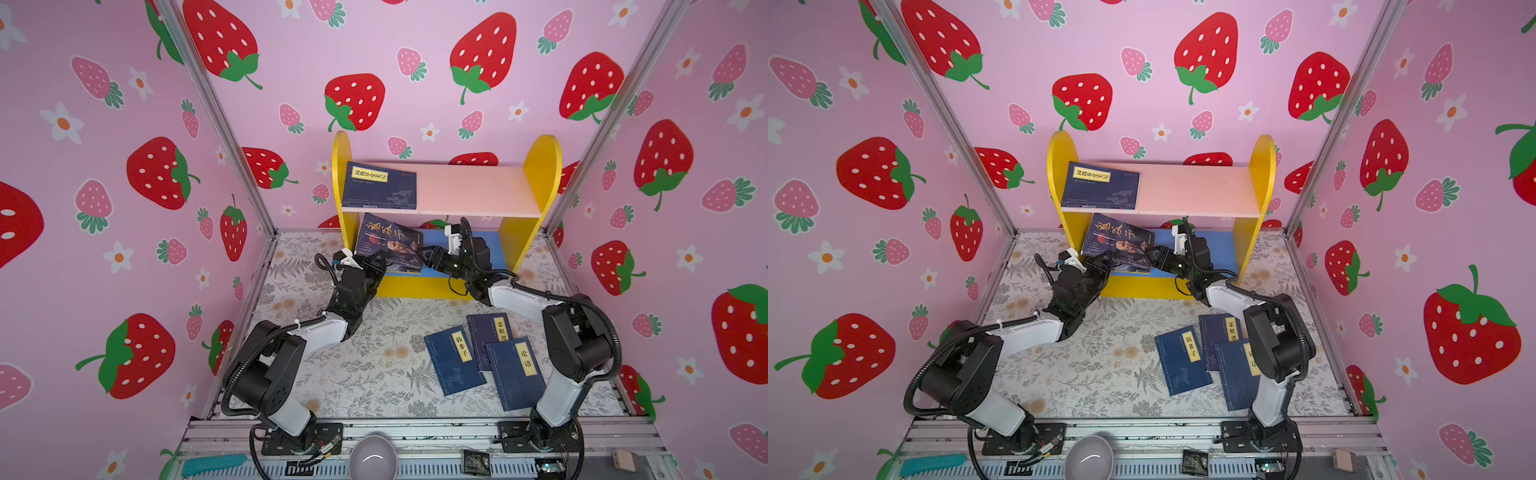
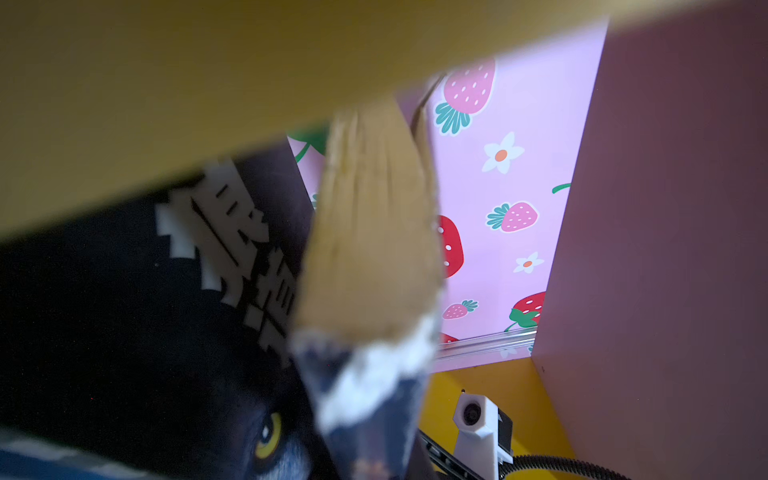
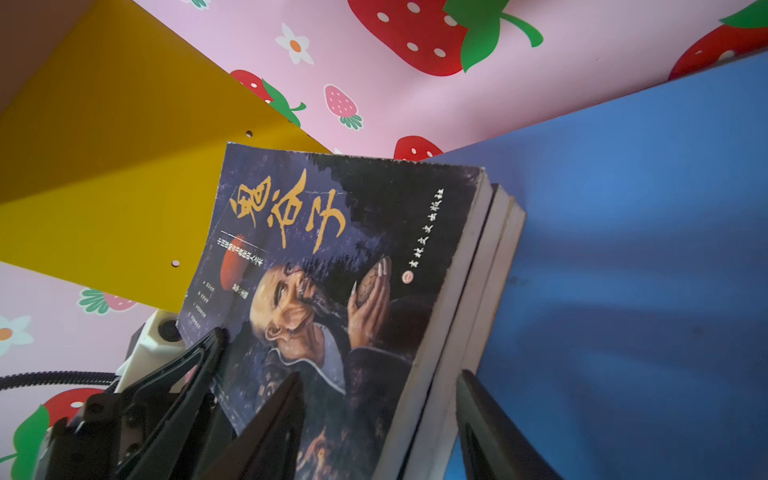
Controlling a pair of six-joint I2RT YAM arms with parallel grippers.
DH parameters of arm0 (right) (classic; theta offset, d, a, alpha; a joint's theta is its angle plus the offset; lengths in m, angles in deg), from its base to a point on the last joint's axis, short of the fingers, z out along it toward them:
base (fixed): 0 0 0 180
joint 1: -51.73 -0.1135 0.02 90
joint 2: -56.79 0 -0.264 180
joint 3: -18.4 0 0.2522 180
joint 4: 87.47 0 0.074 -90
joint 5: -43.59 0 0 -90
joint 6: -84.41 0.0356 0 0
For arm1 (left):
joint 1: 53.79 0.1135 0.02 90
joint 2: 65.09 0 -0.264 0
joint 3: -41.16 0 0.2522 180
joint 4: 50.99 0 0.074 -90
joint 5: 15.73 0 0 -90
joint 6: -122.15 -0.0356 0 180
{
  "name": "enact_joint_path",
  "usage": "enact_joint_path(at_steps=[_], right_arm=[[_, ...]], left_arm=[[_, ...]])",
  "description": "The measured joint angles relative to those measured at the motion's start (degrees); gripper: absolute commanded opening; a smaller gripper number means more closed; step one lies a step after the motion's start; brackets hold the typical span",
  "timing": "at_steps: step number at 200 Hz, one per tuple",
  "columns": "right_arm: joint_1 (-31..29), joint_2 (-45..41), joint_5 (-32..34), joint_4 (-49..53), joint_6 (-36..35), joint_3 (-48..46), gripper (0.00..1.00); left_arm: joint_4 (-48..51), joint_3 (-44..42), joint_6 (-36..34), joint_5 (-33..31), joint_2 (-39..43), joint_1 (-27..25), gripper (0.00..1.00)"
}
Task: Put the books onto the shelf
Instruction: 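Push the purple book flush on the stack with the right gripper while the left holds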
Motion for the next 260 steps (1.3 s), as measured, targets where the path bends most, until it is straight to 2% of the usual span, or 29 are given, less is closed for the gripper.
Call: enact_joint_path(at_steps=[55,144,153,164,197,213,229,246,260], right_arm=[[-1.3,2.4,2.7,1.5,-2.1,2.8,0.37],[-3.0,3.6,8.1,3.4,-5.9,4.7,0.34],[-3.0,3.7,8.4,3.4,-6.0,4.7,0.33],[-3.1,3.7,8.9,3.5,-6.2,4.7,0.32],[-3.3,3.7,11.1,4.0,-7.2,4.8,0.31],[-3.5,3.7,12.0,4.0,-7.5,4.8,0.31],[-3.6,3.6,12.6,4.1,-7.6,4.8,0.31],[-3.6,3.7,12.9,4.1,-7.6,4.8,0.31],[-3.7,3.7,13.0,4.0,-7.6,4.8,0.31]], left_arm=[[-0.2,-0.4,0.4,-0.2,0.0,0.1,0.00],[-0.1,-0.5,1.3,-1.3,-0.5,0.2,0.00],[0.0,-0.5,1.3,-1.3,-0.5,0.2,0.04],[0.3,-0.5,1.4,-1.3,-0.5,0.2,0.19],[3.3,-0.6,2.3,0.4,0.6,-0.2,0.75],[8.3,-0.8,2.0,0.7,3.9,-0.4,0.92],[15.1,-0.7,0.9,0.9,9.0,-0.3,1.00],[23.9,0.7,-1.0,0.9,14.1,0.9,1.00],[32.0,3.0,-3.3,1.5,17.6,3.9,1.00]])
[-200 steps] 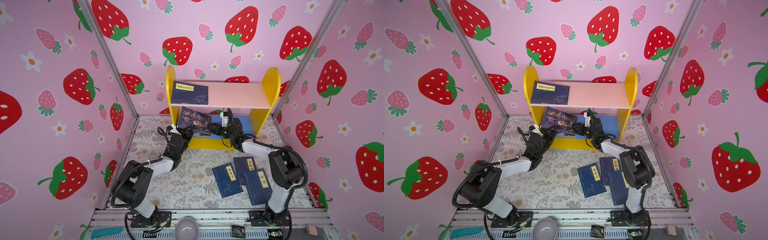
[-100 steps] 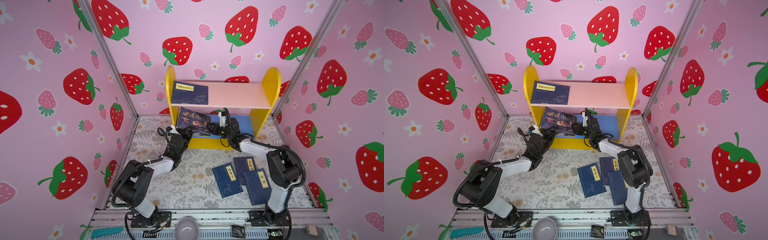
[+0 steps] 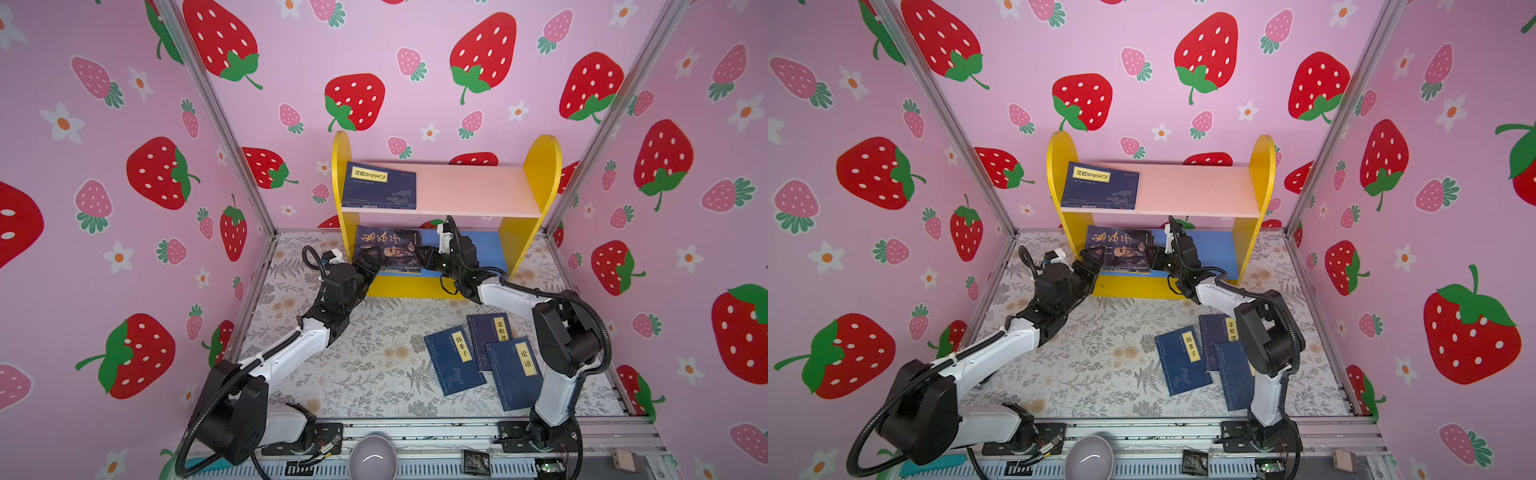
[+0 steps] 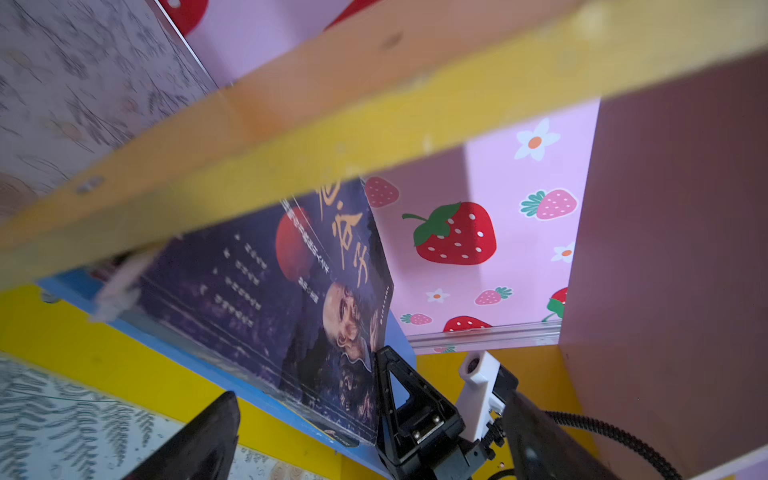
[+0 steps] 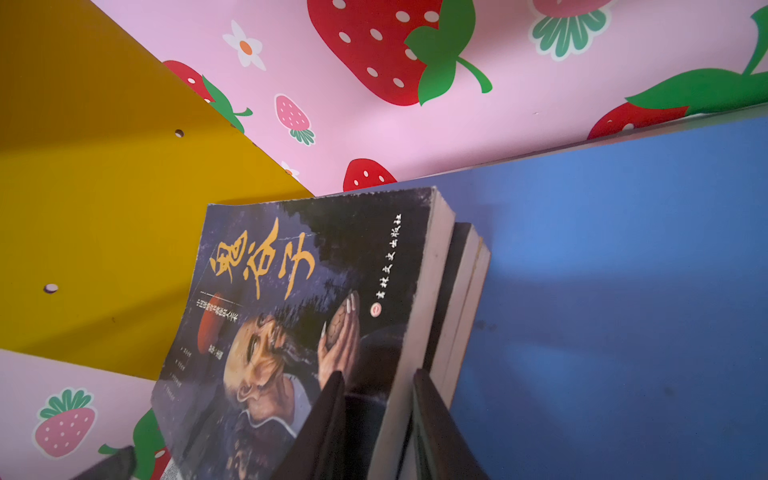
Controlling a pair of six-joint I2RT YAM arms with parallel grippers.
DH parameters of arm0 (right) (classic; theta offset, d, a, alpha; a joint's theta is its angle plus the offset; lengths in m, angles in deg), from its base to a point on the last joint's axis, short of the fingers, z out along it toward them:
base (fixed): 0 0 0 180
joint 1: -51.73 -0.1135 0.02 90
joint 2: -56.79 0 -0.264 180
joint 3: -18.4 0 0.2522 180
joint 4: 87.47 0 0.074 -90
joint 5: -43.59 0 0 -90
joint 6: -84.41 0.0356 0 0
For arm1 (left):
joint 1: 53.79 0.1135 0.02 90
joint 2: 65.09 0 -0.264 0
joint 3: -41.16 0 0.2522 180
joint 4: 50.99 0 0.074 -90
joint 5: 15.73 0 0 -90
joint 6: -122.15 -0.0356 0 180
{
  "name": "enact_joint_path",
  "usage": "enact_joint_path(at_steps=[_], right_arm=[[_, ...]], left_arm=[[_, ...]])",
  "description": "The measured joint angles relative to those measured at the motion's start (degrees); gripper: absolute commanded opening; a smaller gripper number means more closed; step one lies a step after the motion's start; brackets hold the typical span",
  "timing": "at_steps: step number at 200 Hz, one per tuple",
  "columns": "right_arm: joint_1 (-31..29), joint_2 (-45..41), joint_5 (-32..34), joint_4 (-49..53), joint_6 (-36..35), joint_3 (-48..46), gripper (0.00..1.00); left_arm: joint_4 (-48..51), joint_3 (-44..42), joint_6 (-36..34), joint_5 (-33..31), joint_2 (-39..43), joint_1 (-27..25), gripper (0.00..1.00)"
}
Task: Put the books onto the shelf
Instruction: 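Push the purple book flush on the stack with the right gripper while the left holds, then open both grippers and draw them back from the purple book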
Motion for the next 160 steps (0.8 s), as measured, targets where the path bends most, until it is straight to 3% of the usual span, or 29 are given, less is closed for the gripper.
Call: enact_joint_path(at_steps=[52,76,102,160], right_arm=[[-0.2,0.0,-0.6,-0.2,-0.7,0.3,0.48],[-0.5,-0.2,-1.3,0.8,-1.8,1.3,0.57],[-0.8,-1.0,-1.6,3.1,-3.9,1.8,0.58],[-1.0,-3.4,-0.7,6.4,-5.8,1.4,0.63]], left_arm=[[15.5,1.1,-8.3,7.4,9.6,12.7,0.99],[21.2,1.1,-14.0,10.8,11.8,13.3,0.98],[26.7,1.1,-21.3,14.5,13.4,13.3,0.95],[32.7,1.7,-38.0,15.7,11.1,13.3,0.86]])
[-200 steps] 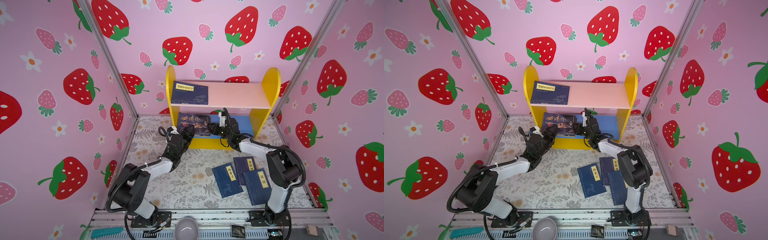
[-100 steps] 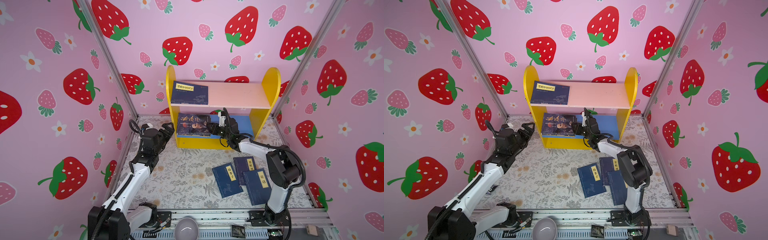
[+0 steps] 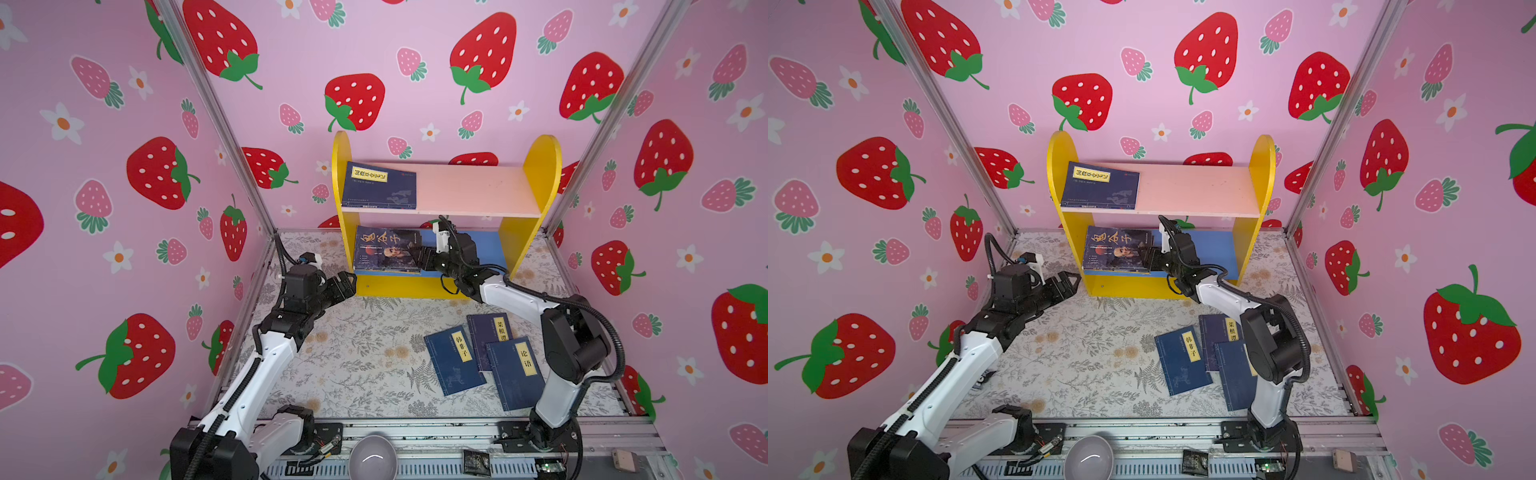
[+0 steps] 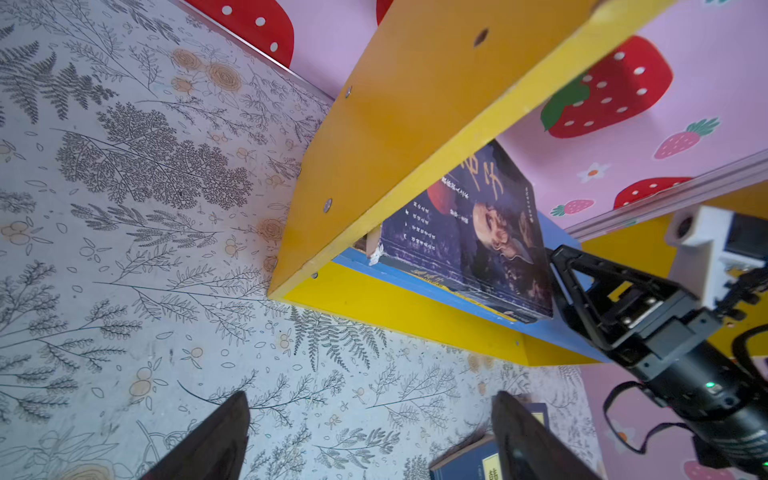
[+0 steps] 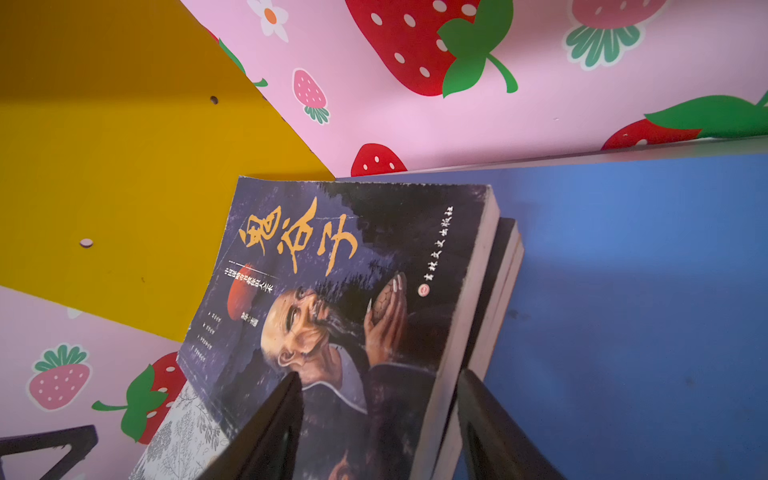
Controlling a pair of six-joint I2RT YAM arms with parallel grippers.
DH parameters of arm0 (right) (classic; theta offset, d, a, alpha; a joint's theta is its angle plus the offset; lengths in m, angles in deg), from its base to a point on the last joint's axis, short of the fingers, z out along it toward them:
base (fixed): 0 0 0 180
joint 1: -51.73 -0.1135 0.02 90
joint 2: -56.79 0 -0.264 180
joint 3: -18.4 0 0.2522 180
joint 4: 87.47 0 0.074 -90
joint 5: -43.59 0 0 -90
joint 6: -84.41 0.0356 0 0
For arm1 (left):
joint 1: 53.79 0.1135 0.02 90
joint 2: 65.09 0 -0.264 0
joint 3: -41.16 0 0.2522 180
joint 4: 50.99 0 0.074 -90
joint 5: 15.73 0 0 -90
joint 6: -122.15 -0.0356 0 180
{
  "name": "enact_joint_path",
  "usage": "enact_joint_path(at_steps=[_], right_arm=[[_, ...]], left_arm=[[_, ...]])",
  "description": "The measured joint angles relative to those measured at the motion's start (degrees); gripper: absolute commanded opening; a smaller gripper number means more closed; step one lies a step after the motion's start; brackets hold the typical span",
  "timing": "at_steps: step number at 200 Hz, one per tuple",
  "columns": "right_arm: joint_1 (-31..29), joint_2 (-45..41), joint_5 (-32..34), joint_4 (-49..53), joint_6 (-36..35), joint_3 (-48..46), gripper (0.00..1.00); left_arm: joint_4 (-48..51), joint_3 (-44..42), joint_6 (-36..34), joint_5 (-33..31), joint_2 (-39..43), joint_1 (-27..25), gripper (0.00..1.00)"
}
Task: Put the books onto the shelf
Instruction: 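Open both grippers and draw them back from the purple book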
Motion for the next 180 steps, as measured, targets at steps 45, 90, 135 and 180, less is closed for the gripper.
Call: enact_joint_path(at_steps=[45,90,135,180], right_arm=[[-0.1,0.0,0.0,0.0,0.0,-0.3,0.63],[-0.1,0.0,-0.4,0.0,0.0,-0.3,0.63],[-0.1,0.9,-1.3,-0.1,0.0,0.9,0.62],[-0.1,1.3,-1.6,-0.3,0.1,1.4,0.62]], left_arm=[[-2.7,1.3,-4.5,0.1,-7.6,0.0,0.81],[-5.7,3.5,-4.8,-1.2,-12.3,-0.1,0.79],[-7.2,6.1,-5.3,-1.8,-15.3,-0.1,0.70],[-7.6,6.2,-5.9,-1.3,-16.2,-0.2,0.71]])
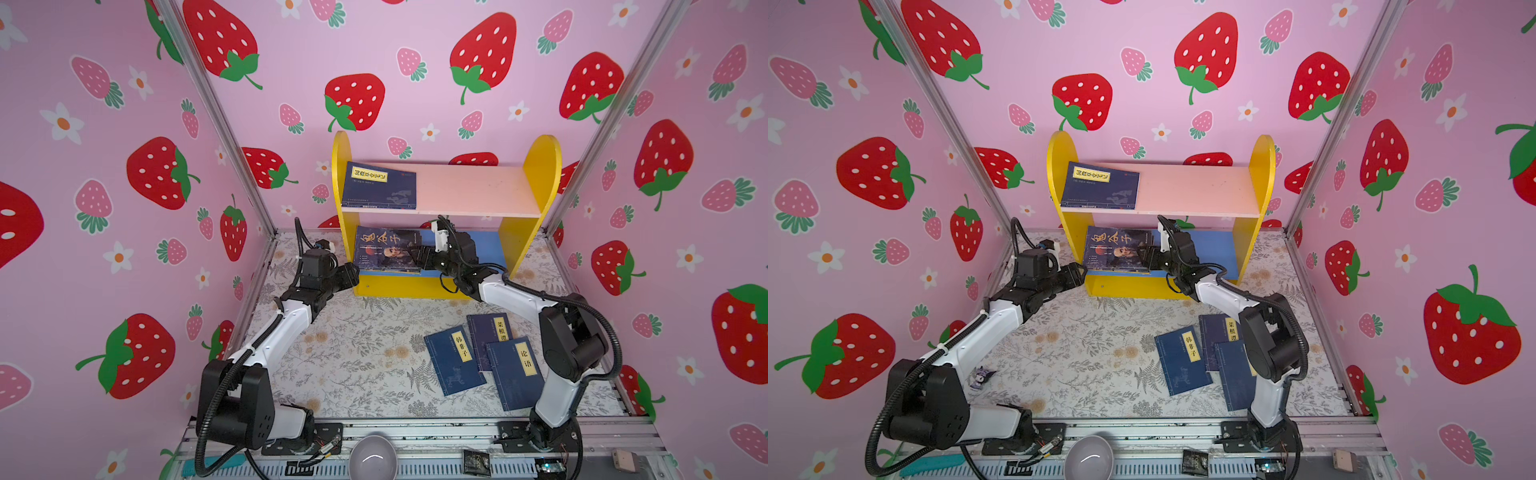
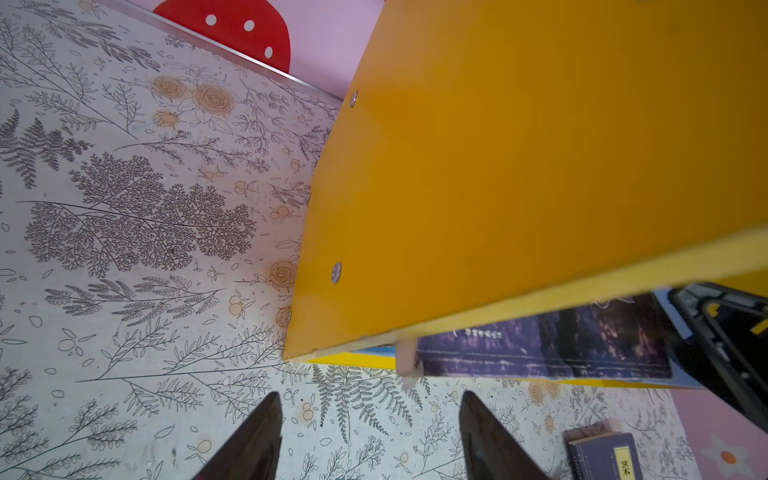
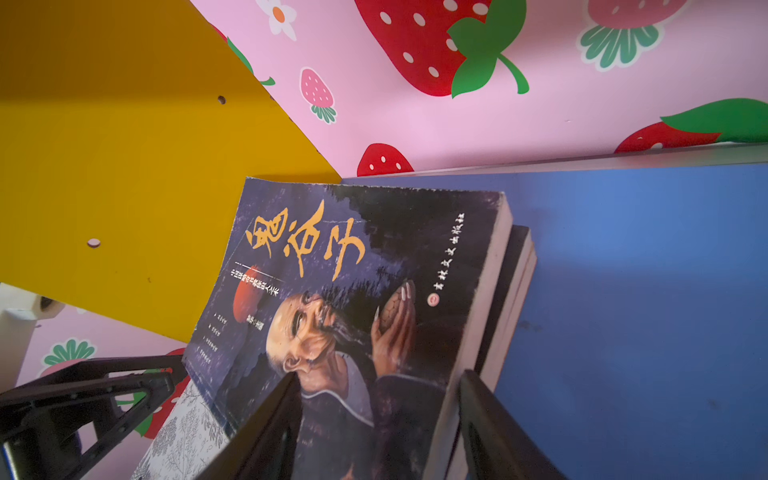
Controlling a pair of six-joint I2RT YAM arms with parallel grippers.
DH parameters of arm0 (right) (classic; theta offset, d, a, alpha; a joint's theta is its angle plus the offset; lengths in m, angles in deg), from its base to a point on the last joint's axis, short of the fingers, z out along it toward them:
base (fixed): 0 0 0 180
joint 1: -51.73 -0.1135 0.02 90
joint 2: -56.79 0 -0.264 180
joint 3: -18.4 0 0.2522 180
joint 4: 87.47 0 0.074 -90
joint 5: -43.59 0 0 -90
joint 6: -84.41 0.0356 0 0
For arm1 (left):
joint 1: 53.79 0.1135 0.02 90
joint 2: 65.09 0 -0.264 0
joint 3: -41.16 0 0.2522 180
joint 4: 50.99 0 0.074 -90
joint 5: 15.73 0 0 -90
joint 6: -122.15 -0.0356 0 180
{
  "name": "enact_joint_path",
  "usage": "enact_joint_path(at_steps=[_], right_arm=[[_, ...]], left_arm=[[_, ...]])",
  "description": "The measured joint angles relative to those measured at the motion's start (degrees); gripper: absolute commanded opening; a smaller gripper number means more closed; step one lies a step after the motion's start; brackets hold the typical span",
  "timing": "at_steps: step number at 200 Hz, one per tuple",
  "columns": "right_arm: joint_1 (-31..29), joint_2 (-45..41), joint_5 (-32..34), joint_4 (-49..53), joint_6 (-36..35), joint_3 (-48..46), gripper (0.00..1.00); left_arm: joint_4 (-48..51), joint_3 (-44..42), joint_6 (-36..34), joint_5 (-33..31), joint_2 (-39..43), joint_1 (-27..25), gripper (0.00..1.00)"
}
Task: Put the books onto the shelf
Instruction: 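Open both grippers and draw them back from the purple book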
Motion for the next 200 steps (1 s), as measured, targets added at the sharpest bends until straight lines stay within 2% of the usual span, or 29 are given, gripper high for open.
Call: enact_joint_path(at_steps=[24,70,98,135,200], right_arm=[[0.0,0.2,0.0,-0.2,0.0,0.0,0.62],[0.0,0.5,0.0,-0.5,0.3,0.0,0.61],[0.0,0.5,0.0,-0.6,0.4,0.0,0.62],[0.0,0.7,0.0,-0.9,0.6,0.0,0.61],[0.1,1.4,-0.2,-1.2,1.5,0.8,0.61]], left_arm=[[-0.5,-0.2,-0.7,1.3,0.5,-0.1,0.72],[-0.3,-0.2,-2.7,2.5,0.5,-0.1,0.65],[0.3,-0.2,-4.2,2.7,-0.5,-0.2,0.65],[2.2,1.6,-6.1,2.2,-3.2,-0.4,0.65],[1.7,4.0,-5.4,-1.7,-5.0,-0.7,0.56]])
